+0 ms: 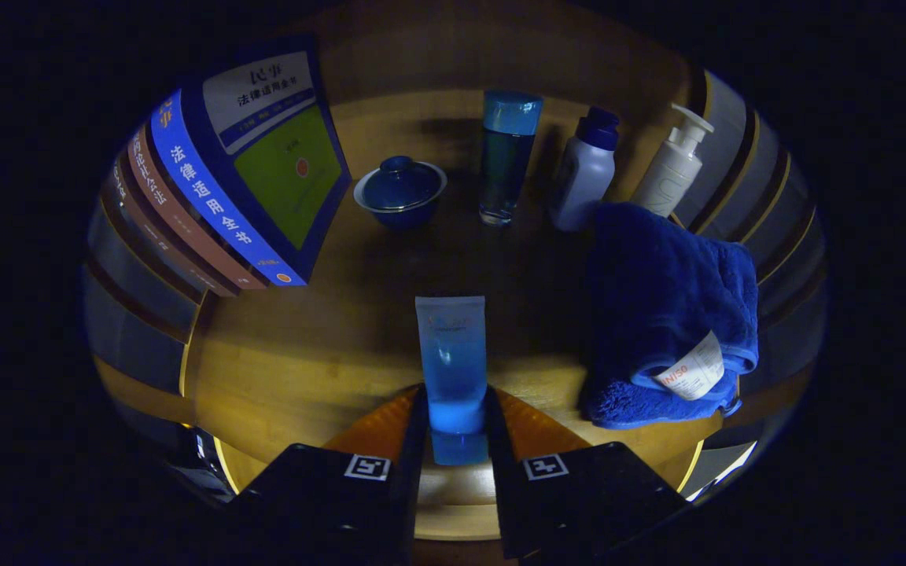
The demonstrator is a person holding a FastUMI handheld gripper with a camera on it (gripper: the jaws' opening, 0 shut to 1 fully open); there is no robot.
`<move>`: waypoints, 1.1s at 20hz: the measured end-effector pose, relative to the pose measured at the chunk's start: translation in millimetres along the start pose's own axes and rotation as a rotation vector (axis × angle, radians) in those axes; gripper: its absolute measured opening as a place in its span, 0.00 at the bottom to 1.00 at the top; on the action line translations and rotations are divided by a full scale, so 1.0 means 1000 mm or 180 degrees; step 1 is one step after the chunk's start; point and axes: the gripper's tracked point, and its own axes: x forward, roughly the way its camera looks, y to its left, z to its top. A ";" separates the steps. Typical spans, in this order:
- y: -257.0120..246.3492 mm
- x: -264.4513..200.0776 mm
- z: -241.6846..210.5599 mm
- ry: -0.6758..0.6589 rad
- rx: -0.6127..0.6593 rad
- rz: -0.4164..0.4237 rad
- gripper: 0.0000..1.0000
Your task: Pull open the drawer, take out the items inside it, and place them on the countertop above the cabinet.
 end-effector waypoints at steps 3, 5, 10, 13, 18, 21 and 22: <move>-0.002 -0.005 0.001 -0.0033 -0.0001 0.0004 0.57; -0.004 -0.008 -0.003 -0.0044 0.0009 -0.0008 0.69; 0.007 -0.030 -0.014 -0.0262 0.0004 0.0148 1.00; 0.010 -0.058 -0.016 -0.0572 -0.0012 0.0157 1.00; 0.017 -0.120 -0.026 -0.1388 -0.0007 0.0144 1.00; 0.020 -0.150 -0.051 -0.1741 0.0012 0.0139 1.00; 0.020 -0.159 -0.061 -0.1840 0.0008 0.0129 1.00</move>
